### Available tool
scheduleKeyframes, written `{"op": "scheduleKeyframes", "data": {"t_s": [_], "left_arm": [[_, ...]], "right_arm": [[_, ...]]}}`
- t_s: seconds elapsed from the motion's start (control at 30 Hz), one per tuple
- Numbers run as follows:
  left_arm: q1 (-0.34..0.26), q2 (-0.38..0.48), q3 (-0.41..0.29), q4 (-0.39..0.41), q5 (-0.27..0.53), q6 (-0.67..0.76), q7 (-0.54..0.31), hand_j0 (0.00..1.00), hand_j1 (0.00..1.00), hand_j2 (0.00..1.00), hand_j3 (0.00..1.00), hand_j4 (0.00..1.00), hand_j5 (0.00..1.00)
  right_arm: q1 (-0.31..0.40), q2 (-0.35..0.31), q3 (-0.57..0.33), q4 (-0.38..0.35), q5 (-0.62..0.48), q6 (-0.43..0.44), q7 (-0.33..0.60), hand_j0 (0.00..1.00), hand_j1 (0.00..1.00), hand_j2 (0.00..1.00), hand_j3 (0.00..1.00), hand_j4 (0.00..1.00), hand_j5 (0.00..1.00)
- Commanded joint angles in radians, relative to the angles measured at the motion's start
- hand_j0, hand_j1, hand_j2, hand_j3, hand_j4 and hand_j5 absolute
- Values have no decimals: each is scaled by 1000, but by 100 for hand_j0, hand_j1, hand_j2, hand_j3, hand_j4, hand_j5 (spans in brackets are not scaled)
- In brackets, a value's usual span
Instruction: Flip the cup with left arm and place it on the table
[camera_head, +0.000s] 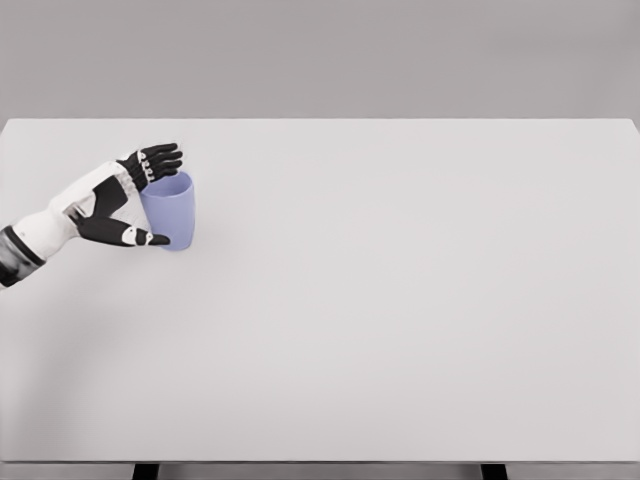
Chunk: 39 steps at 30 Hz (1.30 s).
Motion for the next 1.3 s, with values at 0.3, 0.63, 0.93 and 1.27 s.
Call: {"op": "scheduleKeyframes", "data": {"t_s": [0.3,0.63,0.93,1.27], "left_arm": [[-8,41,14,-56,-17,-40,-4,100,100,100,100,100,100],[-9,31,11,-70,-16,-39,-4,100,100,100,100,100,100],[-15,41,12,-96,-13,-35,-4,100,100,100,100,100,100],[0,188,5,-18,-91,-124,-4,100,100,100,100,100,100]], "right_arm": [[0,0,0,0,0,-1,0,100,100,100,100,100,100],[0,0,0,0,0,1,0,100,100,100,100,100,100],[0,0,0,0,0,1,0,100,100,100,100,100,100],[0,0,0,0,0,1,0,100,100,100,100,100,100]]}}
